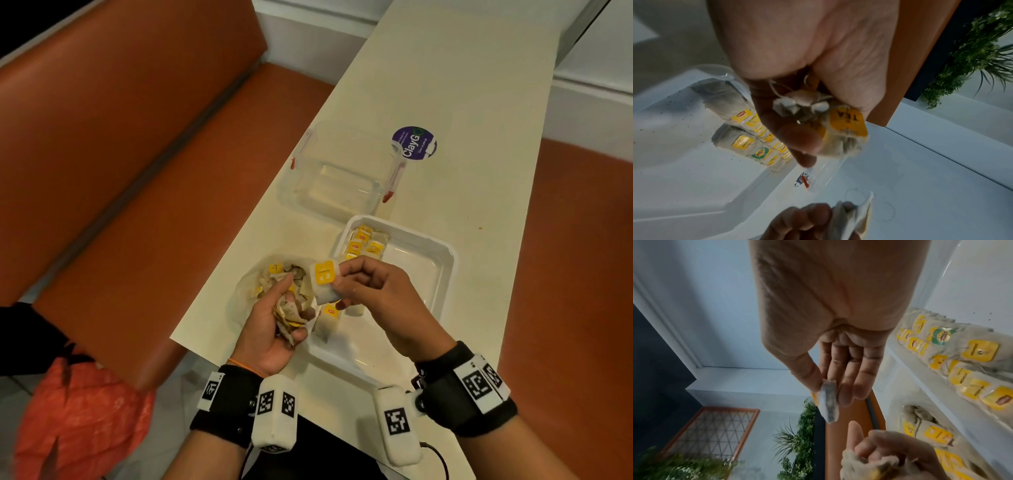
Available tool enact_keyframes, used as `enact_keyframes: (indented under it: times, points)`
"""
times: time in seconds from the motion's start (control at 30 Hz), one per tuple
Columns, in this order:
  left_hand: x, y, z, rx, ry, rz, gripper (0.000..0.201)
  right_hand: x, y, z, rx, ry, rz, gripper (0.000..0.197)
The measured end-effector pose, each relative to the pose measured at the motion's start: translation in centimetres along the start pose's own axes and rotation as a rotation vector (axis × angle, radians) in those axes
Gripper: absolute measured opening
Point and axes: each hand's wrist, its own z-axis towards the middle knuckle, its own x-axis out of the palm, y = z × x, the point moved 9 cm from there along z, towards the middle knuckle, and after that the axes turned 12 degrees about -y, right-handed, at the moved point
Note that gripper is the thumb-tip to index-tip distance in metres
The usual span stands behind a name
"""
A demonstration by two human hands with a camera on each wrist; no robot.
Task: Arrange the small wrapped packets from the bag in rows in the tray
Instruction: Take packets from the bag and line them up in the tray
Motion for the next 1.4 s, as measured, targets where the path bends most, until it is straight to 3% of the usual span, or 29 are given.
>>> enact_keyframes:
  times: [0.1,0.33,0.53,0.67,0.73,0.83,1.03,1.17,1.3,1.4]
  points:
    - [0.4,-0.2,-0.4,-0.013,0.058,0.039,0.021,-0.5,0.2,0.1,-0.019,0.000,0.023,0.011]
    - [2.4,-1.6,-2.2,0.126,0.160,0.204,0.027,-1.0,-0.3,0.2,-0.020,-0.019,-0.009,0.014]
    - [2.1,-1.9,-1.7,0.221,0.021,0.342,0.030,-0.7,-1.0,-0.2,0.024,-0.009,-0.095,0.015]
    - [1.6,-2.4,-1.5,0.278,-0.012,0.458,0.022,-0.5,-1.5,-0.3,0.075,0.044,-0.143,0.027]
    - [1.3,-2.6,-1.4,0.292,-0.009,0.513,0.028,-0.9,-1.9,0.0,0.066,-0.005,-0.182,0.021]
    - [1.2,-2.4,-1.3,0.274,0.023,0.567,0.040,-1.3,-2.8,0.2,0.062,-0.066,-0.209,0.012]
    - [0.4,-2.0,-1.1,0.248,0.058,0.691,0.030,-1.1,-3.9,-0.2,0.086,-0.121,-0.136,0.012]
    - [-0.1,-1.2,-1.4,0.211,0.118,0.789,0.038,-1.1,-5.5,-1.2,0.154,-0.152,-0.040,0.015]
    - [-0.7,-0.1,-1.4,0.181,0.109,0.854,0.030,-1.3,-7.9,-2.3,0.251,-0.124,0.022,0.022]
    - [-1.2,1.1,-1.4,0.176,0.061,0.918,0.036,-1.6,-9.8,-2.9,0.300,-0.076,-0.008,0.019]
